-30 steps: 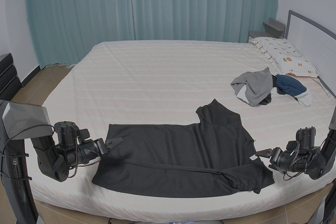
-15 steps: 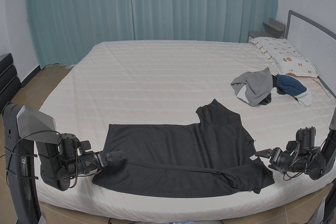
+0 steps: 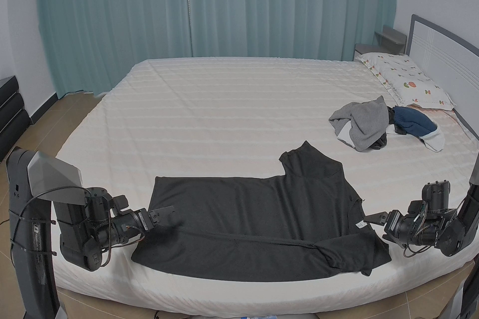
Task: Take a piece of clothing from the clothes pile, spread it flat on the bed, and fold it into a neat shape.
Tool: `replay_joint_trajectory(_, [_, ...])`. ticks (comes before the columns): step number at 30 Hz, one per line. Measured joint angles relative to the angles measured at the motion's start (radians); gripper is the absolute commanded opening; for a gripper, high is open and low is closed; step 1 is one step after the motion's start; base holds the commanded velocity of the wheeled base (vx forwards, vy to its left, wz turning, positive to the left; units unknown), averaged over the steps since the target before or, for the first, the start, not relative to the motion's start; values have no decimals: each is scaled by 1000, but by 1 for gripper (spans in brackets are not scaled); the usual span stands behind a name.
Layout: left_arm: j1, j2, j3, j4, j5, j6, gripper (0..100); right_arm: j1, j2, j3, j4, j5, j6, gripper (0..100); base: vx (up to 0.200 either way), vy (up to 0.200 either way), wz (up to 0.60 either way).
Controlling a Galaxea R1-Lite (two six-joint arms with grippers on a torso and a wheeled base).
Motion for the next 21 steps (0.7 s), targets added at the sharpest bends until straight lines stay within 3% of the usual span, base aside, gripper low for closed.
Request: replay_joint_trajectory(21, [0, 30, -11, 0, 56, -21, 100, 2, -3, 0, 0, 0, 1, 100, 0, 0, 0])
